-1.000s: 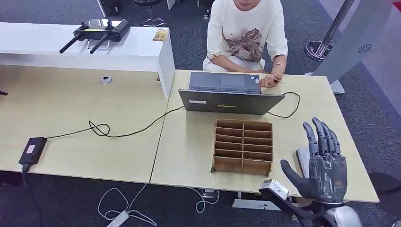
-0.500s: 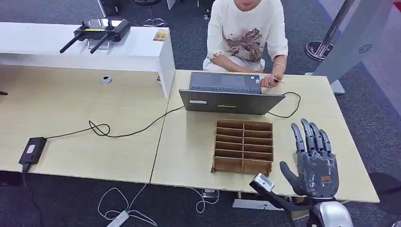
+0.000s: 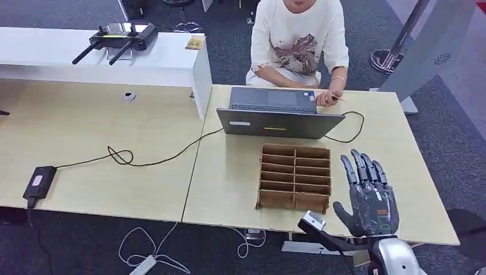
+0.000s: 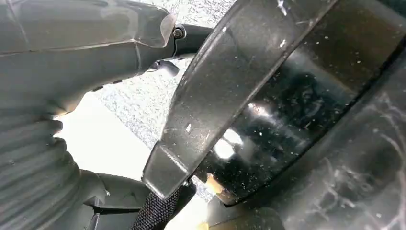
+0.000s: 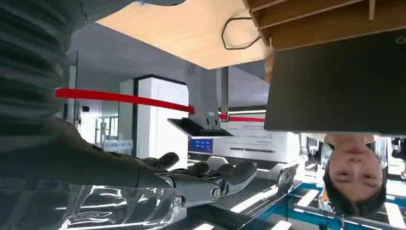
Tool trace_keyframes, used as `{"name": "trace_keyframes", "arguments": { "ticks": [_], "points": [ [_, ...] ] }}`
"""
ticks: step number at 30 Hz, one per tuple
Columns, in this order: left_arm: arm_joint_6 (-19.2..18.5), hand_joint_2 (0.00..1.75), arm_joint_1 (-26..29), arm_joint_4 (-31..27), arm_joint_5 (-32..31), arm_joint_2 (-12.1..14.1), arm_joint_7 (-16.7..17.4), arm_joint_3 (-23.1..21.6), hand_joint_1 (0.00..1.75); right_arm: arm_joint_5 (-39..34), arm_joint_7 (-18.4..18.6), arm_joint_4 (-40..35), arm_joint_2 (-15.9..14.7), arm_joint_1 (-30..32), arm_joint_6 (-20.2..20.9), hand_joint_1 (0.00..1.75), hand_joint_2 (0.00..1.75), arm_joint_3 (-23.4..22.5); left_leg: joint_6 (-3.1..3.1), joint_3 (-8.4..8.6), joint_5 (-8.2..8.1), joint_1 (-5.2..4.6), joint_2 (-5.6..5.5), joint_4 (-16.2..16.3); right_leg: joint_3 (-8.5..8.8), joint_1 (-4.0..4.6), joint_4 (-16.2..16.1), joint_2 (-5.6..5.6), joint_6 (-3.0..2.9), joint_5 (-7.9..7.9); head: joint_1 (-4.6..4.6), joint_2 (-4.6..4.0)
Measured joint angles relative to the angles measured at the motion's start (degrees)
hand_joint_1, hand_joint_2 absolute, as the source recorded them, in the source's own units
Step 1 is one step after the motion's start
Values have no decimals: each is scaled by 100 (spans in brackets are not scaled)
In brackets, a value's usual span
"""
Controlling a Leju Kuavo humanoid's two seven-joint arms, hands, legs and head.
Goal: Pass the card to the sensor for recognition and then transmit it.
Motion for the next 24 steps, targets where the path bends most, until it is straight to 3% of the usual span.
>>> {"name": "trace_keyframes", "arguments": {
  "ticks": [24],
  "points": [
    [-9,175,-2,0,-31,0,0,-7,0,-166,59,577,2,-378,280,0,175,418,0,-1,0,0,-1,0,0,0,0,-1,1,0,2,0]
  ]
}}
